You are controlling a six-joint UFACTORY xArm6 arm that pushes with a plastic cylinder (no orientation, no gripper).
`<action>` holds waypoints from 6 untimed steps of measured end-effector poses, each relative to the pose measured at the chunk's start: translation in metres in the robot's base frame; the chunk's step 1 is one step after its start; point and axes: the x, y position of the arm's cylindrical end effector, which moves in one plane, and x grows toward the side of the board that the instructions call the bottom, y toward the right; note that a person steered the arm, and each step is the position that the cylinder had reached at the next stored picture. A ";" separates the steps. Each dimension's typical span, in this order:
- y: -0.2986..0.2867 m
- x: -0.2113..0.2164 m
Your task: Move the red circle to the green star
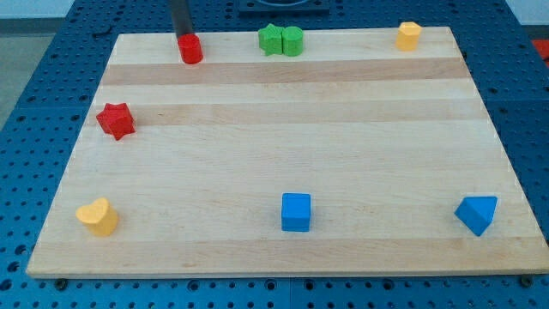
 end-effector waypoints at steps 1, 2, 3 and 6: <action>-0.033 0.008; -0.040 0.040; -0.013 0.045; 0.086 0.021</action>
